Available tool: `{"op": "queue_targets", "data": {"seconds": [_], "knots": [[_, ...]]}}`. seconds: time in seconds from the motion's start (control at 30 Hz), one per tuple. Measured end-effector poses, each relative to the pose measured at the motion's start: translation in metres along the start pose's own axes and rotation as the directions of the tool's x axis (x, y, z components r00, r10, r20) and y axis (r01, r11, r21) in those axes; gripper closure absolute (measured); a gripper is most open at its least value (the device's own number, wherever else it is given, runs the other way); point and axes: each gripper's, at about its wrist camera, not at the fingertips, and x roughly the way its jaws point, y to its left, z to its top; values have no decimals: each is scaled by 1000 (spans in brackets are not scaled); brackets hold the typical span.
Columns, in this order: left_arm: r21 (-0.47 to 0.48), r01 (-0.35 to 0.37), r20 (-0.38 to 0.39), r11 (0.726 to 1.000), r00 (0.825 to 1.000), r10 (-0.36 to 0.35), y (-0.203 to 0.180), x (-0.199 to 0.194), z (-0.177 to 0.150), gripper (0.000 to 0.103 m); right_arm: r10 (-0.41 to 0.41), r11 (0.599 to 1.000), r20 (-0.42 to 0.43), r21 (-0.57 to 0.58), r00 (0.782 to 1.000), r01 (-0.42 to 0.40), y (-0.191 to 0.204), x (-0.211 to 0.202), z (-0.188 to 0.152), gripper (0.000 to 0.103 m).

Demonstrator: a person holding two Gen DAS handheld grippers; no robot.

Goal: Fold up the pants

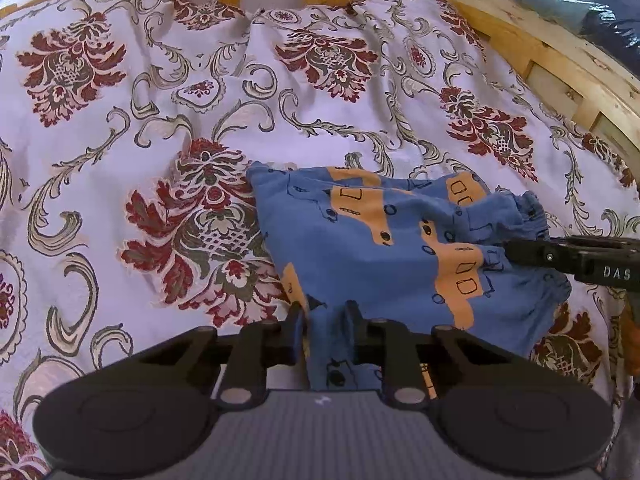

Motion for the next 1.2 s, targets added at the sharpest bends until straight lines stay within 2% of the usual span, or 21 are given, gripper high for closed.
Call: {"op": "queue_targets", "data": {"seconds": [0.17,0.37,0.47,0.6,0.67,0.73,0.93,1.07,1.2], "knots": [[6,-7,3,1000,1000,7,-1,0,-1,84,-71,989,20,-128,997,73,19,0,-4,80],[-1,-16,29,1000,999,16,-2,-4,-1,91,-151,954,61,-251,987,161,41,-1,-8,80],[-23,-28,49,999,998,29,-3,-9,-2,93,-194,921,101,-325,976,217,56,-2,-12,80],[-12,-50,96,999,994,51,-11,-18,-3,94,-235,855,180,-429,955,291,74,-5,-17,80],[6,-64,127,998,990,62,-15,-23,-3,94,-245,824,224,-464,943,324,79,-6,-19,80],[32,-83,164,996,984,76,-20,-26,-2,94,-245,809,264,-474,933,347,82,-8,-19,81],[89,-174,271,981,952,144,-29,-29,13,94,-239,760,376,-502,895,413,86,3,-3,80],[3,-156,280,988,948,149,-14,-10,38,94,-235,777,385,-478,893,410,79,28,20,80],[-75,-145,263,987,952,160,12,18,54,94,-239,794,367,-460,899,398,69,57,39,80]]}}
